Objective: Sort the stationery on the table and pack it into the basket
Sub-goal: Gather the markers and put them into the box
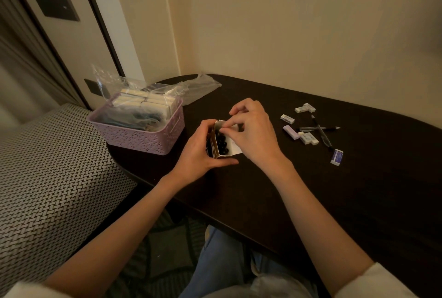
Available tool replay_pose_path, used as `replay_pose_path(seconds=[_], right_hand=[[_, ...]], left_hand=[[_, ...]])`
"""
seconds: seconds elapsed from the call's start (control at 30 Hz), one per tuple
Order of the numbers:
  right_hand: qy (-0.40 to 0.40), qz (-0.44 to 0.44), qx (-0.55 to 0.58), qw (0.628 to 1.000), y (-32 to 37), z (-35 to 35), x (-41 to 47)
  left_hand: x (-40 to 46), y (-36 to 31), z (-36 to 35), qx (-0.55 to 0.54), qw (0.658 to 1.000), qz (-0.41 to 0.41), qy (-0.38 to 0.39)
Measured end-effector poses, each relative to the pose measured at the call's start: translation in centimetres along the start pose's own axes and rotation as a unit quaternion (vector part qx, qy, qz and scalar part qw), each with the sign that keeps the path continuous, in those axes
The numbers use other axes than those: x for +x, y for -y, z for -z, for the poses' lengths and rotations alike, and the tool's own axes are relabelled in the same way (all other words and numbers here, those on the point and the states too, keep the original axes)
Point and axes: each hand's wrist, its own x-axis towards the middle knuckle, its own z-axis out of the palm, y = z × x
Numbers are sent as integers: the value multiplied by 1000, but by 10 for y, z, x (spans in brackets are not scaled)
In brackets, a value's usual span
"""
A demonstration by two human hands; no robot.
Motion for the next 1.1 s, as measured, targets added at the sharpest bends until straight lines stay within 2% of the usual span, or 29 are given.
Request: replay_pose_path(seconds=[0.2,0.37,0.5,0.8,1.1], right_hand=[[99,6,-48,994,0,-1,-1],[75,29,-60,995,1,8,-7],[130,40,-85,987,1,8,-8],[192,-9,55,980,1,21,-8],[241,-42,-10,970,15,20,-10]], left_hand=[[0,-1,0,2,1000,-6,-1],[1,2,0,-7,1000,0,-4],[-1,2,0,-8,1000,5,-4],[-6,3,4,-7,1000,3,-5],[-9,0,-2,2,1000,-8,-6]])
